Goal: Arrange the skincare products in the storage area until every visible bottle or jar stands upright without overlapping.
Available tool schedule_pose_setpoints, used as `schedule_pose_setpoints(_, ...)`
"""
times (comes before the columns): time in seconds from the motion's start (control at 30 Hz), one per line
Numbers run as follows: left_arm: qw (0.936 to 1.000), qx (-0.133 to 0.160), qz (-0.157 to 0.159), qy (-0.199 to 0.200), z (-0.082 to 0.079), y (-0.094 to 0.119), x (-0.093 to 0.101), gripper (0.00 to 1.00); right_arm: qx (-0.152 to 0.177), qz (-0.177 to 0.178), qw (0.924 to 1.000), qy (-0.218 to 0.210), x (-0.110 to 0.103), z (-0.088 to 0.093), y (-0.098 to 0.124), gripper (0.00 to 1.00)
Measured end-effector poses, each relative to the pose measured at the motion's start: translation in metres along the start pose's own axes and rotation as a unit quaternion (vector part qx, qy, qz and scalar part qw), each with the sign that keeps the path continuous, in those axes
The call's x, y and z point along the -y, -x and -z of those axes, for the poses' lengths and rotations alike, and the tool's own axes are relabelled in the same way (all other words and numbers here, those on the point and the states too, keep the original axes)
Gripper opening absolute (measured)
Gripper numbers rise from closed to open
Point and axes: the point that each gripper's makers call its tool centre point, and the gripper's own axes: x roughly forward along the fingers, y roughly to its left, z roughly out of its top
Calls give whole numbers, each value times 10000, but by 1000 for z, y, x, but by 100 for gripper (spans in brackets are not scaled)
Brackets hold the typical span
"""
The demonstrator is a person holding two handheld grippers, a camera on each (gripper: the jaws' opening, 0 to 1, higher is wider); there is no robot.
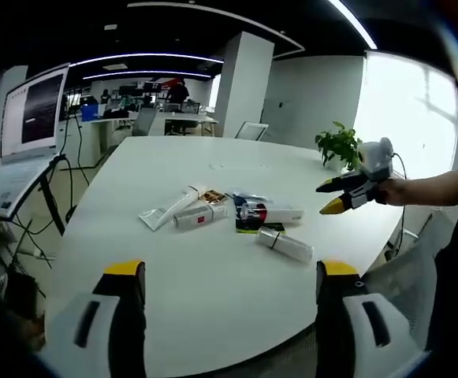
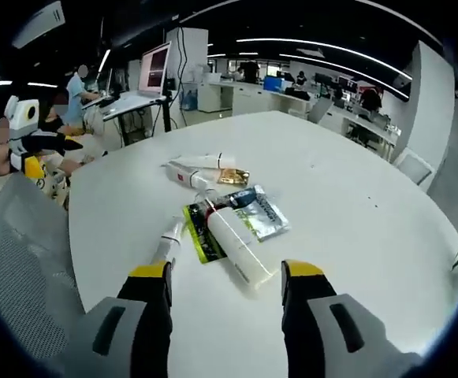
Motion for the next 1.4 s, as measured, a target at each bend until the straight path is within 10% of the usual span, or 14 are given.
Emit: schedule_pose_setpoints(1.4,9989,-119,-46,454,1,0,-4,80,-1482,-932,9767,1240,0,10,-111,35)
